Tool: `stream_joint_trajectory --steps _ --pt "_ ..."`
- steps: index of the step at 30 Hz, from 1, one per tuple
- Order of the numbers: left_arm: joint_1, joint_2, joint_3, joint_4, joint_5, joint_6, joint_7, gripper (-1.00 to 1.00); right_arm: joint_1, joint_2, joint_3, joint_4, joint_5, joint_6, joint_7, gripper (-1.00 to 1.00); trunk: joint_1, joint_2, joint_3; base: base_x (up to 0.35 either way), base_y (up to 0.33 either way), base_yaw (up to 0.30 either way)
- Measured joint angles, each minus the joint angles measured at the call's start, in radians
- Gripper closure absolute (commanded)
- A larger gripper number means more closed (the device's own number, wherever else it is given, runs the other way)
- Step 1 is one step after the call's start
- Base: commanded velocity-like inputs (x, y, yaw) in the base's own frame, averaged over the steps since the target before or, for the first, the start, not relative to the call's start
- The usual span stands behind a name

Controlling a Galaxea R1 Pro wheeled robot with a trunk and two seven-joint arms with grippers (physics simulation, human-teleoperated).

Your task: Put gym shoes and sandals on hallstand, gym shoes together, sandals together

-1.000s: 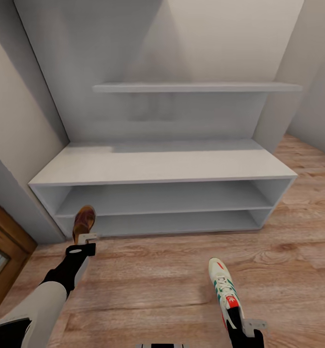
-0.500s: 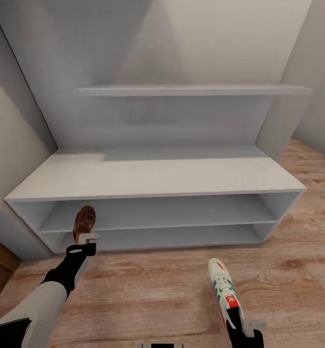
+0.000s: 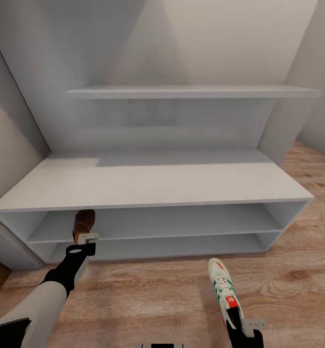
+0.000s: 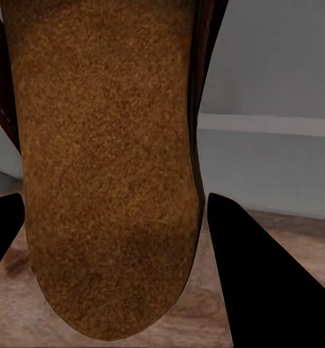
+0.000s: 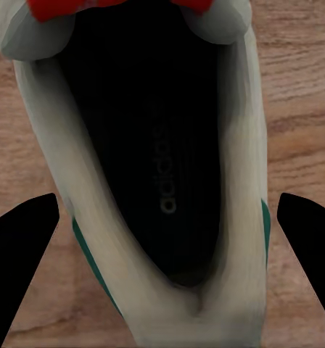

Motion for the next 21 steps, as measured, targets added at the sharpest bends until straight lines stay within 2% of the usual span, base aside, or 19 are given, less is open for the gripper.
stream_joint_trajectory --steps 8,21 --pt "0.001 0.000 0.001 -0.012 0.001 0.003 -0.004 1.00 0.000 0.000 0.000 0.000 0.000 0.000 0.001 1.00 0.000 0.000 0.000 0.244 0.000 0.000" --pt "0.003 0.000 0.002 -0.021 0.001 0.005 -0.005 1.00 0.000 0.000 0.000 0.001 0.000 0.000 0.001 1.00 0.000 0.000 0.000 0.064 0.000 0.000"
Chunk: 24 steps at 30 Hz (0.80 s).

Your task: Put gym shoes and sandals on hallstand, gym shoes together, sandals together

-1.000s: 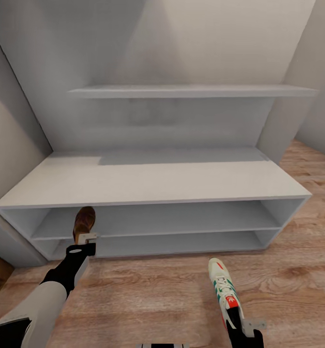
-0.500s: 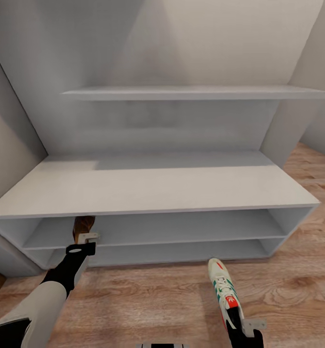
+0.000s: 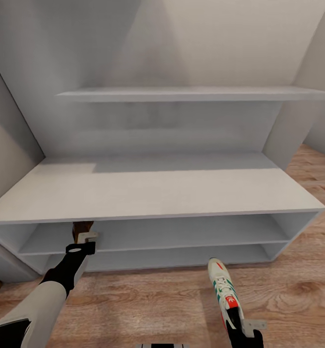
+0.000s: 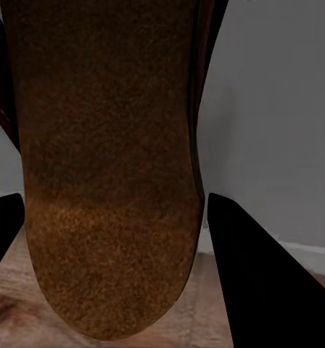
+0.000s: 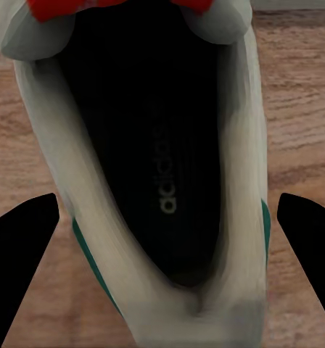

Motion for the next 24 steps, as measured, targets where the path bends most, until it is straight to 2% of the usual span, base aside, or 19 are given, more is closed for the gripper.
stream_joint_trajectory --steps 5,24 --pt "0.000 0.001 0.000 0.000 0.000 0.000 0.000 1.00 0.000 0.000 0.000 0.000 0.000 0.000 0.000 1.00 0.000 0.000 0.000 0.207 0.000 0.000" --pt "0.006 0.001 -0.001 0.000 0.000 -0.006 -0.001 1.00 0.000 0.000 0.000 0.000 0.000 0.000 0.000 1.00 0.000 0.000 0.000 0.077 0.023 0.000"
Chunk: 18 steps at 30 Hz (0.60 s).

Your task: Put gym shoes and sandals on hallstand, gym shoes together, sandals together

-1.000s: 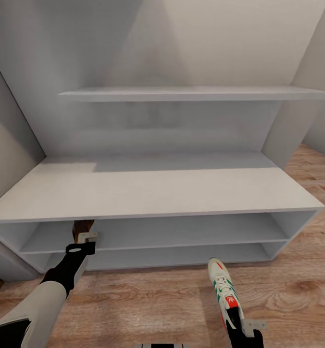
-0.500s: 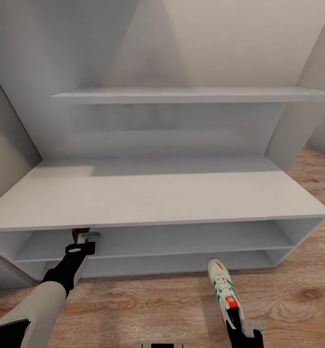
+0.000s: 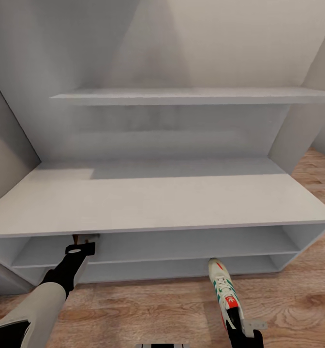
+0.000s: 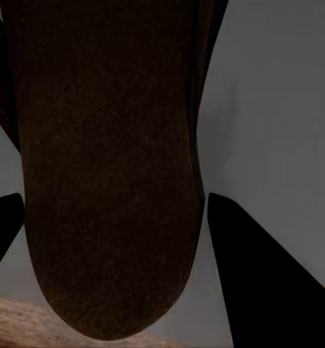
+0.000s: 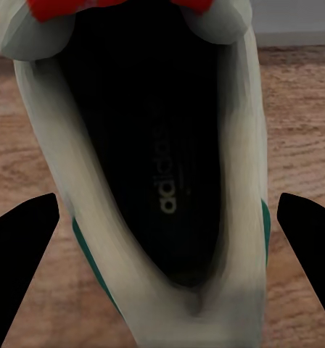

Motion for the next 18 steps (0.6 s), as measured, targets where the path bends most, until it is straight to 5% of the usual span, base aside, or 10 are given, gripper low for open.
stream_joint_trajectory --steps 3,4,18 --pt "0.001 0.001 0.000 0.000 0.000 0.000 0.000 1.00 0.000 0.000 0.000 0.000 0.000 0.000 0.000 1.00 0.000 0.000 0.000 0.006 0.002 0.000" --pt "0.002 0.001 -0.001 0.000 0.000 0.000 0.000 -1.00 0.000 0.000 0.000 0.000 0.000 0.000 0.000 1.00 0.000 0.000 0.000 0.003 0.001 0.000" --pt "0.003 0.003 -0.001 -0.001 -0.001 0.002 0.000 -1.00 0.000 0.000 0.000 0.000 0.000 0.000 0.000 1.00 0.000 0.000 0.000 0.000 0.000 0.000"
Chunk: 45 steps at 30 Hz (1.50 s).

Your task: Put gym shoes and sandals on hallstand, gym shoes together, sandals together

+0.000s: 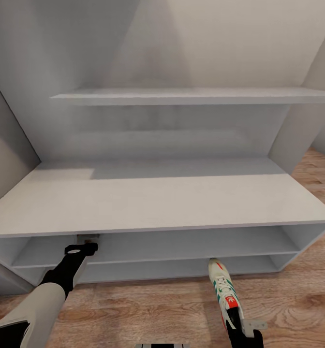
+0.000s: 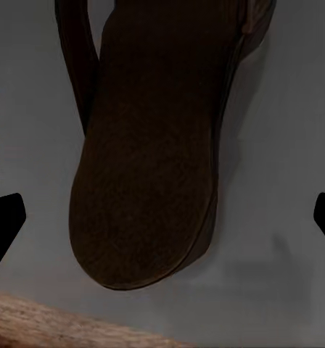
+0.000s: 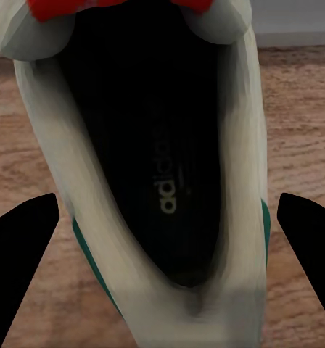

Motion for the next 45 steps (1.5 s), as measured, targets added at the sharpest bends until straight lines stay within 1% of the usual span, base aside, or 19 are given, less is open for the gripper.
stream_joint_trajectory --steps 6,25,29,30,31,34,35,37,39,40,42,43,44,45 --pt "0.001 -0.002 -0.002 -0.010 0.000 -0.001 0.004 -1.00 0.000 0.000 0.000 0.000 0.000 0.000 0.000 1.00 0.001 0.000 0.000 -0.240 0.000 0.000" --pt "0.005 -0.003 0.002 -0.011 0.001 -0.005 -0.002 -1.00 0.000 0.000 0.000 0.000 0.000 0.000 0.000 1.00 0.001 0.000 0.000 -0.333 0.000 0.000" --pt "0.011 -0.003 0.004 -0.007 0.003 -0.025 -0.004 -1.00 0.000 0.000 0.000 0.000 0.000 0.000 0.000 1.00 0.001 0.000 0.000 -0.337 0.000 0.000" --pt "0.041 -0.001 0.007 0.001 0.003 -0.076 -0.005 -1.00 0.000 0.000 0.000 0.000 0.000 0.000 0.000 1.00 0.001 0.000 0.000 -0.337 0.000 0.000" --pt "0.062 -0.001 0.007 0.003 0.003 -0.102 -0.005 -1.00 0.000 0.000 0.000 0.000 0.000 0.000 0.000 1.00 0.001 0.000 0.000 -0.337 0.000 0.000" --pt "0.104 0.000 0.008 0.004 0.003 -0.146 -0.007 -1.00 0.000 0.000 0.000 0.000 0.000 0.000 0.000 1.00 0.001 0.000 0.000 -0.337 0.000 0.000" --pt "0.126 0.001 0.008 0.004 0.003 -0.162 -0.011 -1.00 0.000 0.000 0.000 0.000 0.000 0.001 0.000 1.00 0.001 0.000 0.000 -0.337 0.000 0.000" --pt "0.152 0.001 0.008 0.004 0.003 -0.176 -0.022 -1.00 0.000 0.000 0.000 0.000 0.000 0.001 0.000 1.00 0.001 0.000 0.000 -0.337 0.000 0.000" --pt "0.206 0.002 0.008 0.004 0.003 -0.211 -0.060 -1.00 0.000 0.000 0.000 0.000 0.000 0.001 -0.001 1.00 0.001 0.000 0.000 -0.337 0.000 0.000" --pt "0.242 0.003 0.009 0.003 0.004 -0.245 -0.092 -1.00 0.000 0.000 0.000 0.000 0.000 0.001 0.000 1.00 0.001 0.000 0.000 -0.337 0.000 0.000" --pt "0.291 0.004 0.009 0.004 0.004 -0.294 -0.131 -1.00 0.000 0.000 0.000 0.000 0.000 0.001 0.000 1.00 0.001 0.000 0.000 -0.334 0.000 0.000" --pt "0.325 0.006 0.010 0.005 0.005 -0.324 -0.153 -1.00 0.000 0.000 0.000 0.000 0.000 0.001 0.000 1.00 0.001 0.000 0.000 -0.319 0.000 0.000" --pt "0.350 0.006 0.011 0.005 0.006 -0.342 -0.163 -1.00 0.000 0.000 0.000 0.000 0.000 0.001 0.000 1.00 0.001 0.000 0.000 -0.309 0.000 0.000" --pt "0.362 0.006 0.010 0.005 0.008 -0.351 -0.166 -1.00 0.000 0.000 0.000 0.000 0.000 0.001 0.000 1.00 0.001 0.000 0.000 -0.273 0.000 0.000"
